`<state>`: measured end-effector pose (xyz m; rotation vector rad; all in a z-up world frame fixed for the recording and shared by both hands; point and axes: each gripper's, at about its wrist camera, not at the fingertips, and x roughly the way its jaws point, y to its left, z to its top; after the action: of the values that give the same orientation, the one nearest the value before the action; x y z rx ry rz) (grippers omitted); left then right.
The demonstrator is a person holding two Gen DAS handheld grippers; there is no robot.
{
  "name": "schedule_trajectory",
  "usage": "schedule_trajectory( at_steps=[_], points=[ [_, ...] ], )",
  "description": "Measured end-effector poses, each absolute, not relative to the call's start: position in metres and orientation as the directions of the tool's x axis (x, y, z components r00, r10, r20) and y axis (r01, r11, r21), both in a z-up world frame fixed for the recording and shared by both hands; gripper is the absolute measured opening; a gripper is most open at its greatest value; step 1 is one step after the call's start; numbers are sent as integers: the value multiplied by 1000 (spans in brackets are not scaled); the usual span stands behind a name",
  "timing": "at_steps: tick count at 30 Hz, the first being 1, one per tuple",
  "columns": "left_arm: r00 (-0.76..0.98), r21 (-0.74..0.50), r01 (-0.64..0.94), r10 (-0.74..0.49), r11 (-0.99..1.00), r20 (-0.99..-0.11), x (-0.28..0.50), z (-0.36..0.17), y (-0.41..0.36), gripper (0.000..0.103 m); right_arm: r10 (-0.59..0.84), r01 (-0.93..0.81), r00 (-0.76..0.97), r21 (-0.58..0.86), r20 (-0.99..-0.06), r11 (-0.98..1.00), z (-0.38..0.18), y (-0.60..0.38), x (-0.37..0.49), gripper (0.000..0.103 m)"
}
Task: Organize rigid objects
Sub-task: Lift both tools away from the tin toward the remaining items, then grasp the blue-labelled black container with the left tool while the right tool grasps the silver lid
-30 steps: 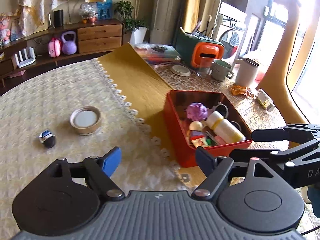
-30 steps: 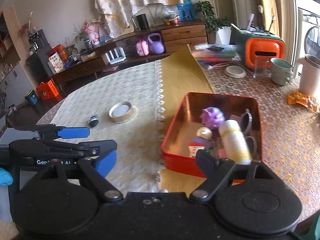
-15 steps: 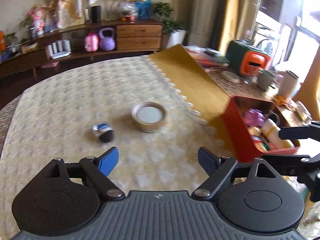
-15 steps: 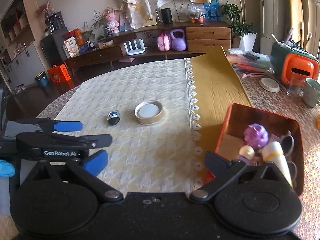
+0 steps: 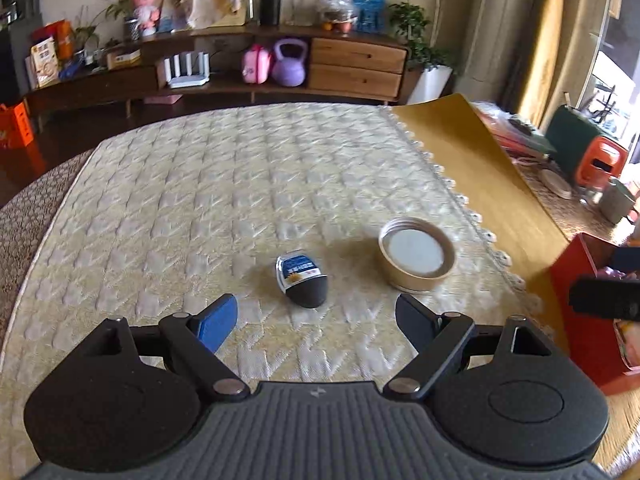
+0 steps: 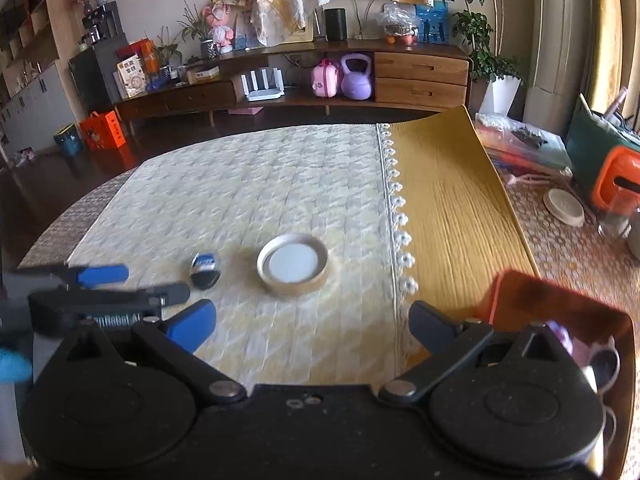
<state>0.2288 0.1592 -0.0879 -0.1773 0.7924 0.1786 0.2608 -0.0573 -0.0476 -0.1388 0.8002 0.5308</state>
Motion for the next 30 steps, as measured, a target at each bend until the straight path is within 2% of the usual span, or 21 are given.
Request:
schedule_trajectory(
  at_steps=[16, 30],
  points=[
    [650, -138, -322, 113, 937, -751, 264, -130, 176, 86, 368, -512, 520, 63, -771, 856, -91, 12, 325, 103],
    [664, -98, -347, 171, 933, -727, 282, -145, 171, 86, 320, -467, 465, 78, -826, 881, -129, 36, 358, 103]
  ],
)
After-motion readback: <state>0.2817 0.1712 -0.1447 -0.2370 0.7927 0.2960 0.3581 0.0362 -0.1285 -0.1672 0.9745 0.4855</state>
